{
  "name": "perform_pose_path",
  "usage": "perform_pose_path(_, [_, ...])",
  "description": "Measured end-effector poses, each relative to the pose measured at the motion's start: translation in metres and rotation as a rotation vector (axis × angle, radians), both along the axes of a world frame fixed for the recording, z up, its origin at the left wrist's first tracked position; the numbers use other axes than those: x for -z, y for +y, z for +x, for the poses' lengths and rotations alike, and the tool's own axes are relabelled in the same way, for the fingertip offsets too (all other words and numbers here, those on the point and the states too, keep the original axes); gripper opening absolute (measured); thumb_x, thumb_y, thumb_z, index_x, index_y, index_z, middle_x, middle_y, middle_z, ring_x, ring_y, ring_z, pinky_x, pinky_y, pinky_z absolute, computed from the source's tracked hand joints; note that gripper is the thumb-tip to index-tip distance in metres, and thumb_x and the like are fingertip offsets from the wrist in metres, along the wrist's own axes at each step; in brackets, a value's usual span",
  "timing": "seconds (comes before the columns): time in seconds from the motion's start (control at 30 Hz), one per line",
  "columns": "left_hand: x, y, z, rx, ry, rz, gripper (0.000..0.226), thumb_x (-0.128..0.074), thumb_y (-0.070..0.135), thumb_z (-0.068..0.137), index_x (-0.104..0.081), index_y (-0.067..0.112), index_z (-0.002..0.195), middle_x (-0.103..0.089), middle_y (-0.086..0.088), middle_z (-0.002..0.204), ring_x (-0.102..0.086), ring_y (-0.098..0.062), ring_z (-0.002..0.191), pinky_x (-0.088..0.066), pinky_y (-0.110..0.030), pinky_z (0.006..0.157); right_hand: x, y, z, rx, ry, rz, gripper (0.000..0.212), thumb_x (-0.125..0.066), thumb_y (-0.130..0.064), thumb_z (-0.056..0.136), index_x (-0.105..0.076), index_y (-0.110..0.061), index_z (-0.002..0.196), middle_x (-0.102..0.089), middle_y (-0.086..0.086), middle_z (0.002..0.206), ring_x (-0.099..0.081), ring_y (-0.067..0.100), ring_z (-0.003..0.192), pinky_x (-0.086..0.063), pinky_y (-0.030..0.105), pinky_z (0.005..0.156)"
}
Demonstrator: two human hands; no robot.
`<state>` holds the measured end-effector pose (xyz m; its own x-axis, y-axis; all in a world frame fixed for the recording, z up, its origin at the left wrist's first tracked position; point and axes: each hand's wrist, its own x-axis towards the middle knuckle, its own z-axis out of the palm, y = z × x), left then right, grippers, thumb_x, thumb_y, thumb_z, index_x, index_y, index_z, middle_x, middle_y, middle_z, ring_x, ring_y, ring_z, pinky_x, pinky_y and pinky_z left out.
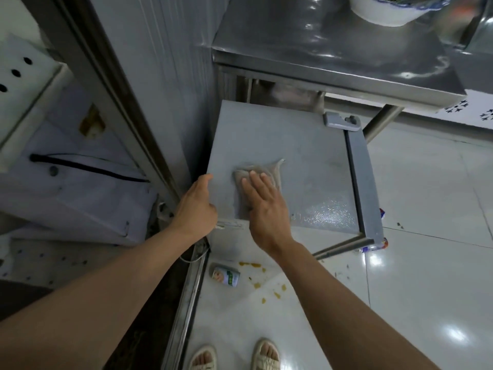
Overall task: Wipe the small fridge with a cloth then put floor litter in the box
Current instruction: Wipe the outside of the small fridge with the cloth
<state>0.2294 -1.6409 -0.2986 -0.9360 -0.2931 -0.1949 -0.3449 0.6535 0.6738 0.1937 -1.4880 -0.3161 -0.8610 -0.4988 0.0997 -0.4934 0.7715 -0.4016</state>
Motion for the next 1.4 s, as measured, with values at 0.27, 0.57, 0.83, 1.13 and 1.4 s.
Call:
perform_pose_path(0.27, [0.001,-0.008,0.012,-0.032,-0.002,0.121,0.057,-0.043,-0.008,0.084,-0.034,0.018,0.134,-0.051,-0.010,0.133,-0.048,-0.028,0.121,-0.041,-0.037,0.098,-0.004,0.019,-0.046,0.056,-0.034,0.055,0.050,-0.039,-0.002,0.091,-0.041,-0.008,0.141,-0.026,0.014,0.154,-0.020,0.029,0.144,-0.016,0.034,0.118])
perform_pose_path(0.57, [0.009,-0.019,0.028,-0.095,-0.005,0.298,0.065,-0.045,-0.010,0.084,-0.030,0.019,0.140,-0.048,-0.008,0.138,-0.051,-0.021,0.121,-0.043,-0.042,0.103,0.001,-0.020,0.036,-0.185,0.012,0.021,0.059,-0.042,0.008,0.078,-0.045,-0.003,0.137,-0.039,0.017,0.146,-0.029,0.036,0.139,-0.024,0.048,0.116])
perform_pose_path(0.83, [0.015,-0.022,0.031,-0.112,0.033,0.355,0.054,-0.051,-0.006,0.085,-0.038,0.013,0.133,-0.058,-0.009,0.120,-0.057,-0.014,0.100,-0.044,-0.024,0.085,-0.005,-0.076,-0.048,-0.093,-0.001,0.170,0.054,-0.037,-0.014,0.096,-0.024,-0.014,0.148,-0.016,0.007,0.157,-0.009,0.025,0.145,-0.002,0.034,0.118])
perform_pose_path(1.13, [0.014,-0.029,0.044,-0.122,0.020,0.263,0.049,-0.051,-0.004,0.083,-0.039,0.011,0.129,-0.065,-0.010,0.106,-0.061,-0.024,0.101,-0.048,-0.042,0.094,-0.001,-0.054,0.021,-0.280,-0.039,0.048,0.052,-0.038,-0.002,0.088,-0.044,-0.009,0.139,-0.036,0.010,0.149,-0.020,0.027,0.144,-0.017,0.043,0.117])
perform_pose_path(1.4, [0.004,-0.042,0.050,-0.119,-0.008,0.186,0.053,-0.047,-0.008,0.082,-0.037,0.009,0.131,-0.060,-0.014,0.116,-0.057,-0.024,0.107,-0.047,-0.037,0.093,-0.016,-0.079,-0.024,-0.097,-0.050,0.126,0.051,-0.044,-0.005,0.086,-0.046,-0.011,0.137,-0.030,0.013,0.150,-0.023,0.030,0.140,-0.019,0.039,0.115])
